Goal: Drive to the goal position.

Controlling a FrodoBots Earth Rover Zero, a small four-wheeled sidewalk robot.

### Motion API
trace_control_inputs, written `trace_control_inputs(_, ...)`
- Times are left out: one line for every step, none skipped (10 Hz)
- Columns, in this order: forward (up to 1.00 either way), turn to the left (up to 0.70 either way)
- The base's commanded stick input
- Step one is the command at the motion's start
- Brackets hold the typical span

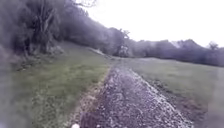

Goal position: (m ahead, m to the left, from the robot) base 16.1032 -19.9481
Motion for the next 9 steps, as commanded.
trace_control_inputs(0.70,0.00)
trace_control_inputs(0.70,-0.35)
trace_control_inputs(0.70,-0.35)
trace_control_inputs(0.70,-0.35)
trace_control_inputs(0.70,-0.19)
trace_control_inputs(0.70,-0.04)
trace_control_inputs(0.70,-0.07)
trace_control_inputs(0.70,-0.17)
trace_control_inputs(0.70,-0.26)
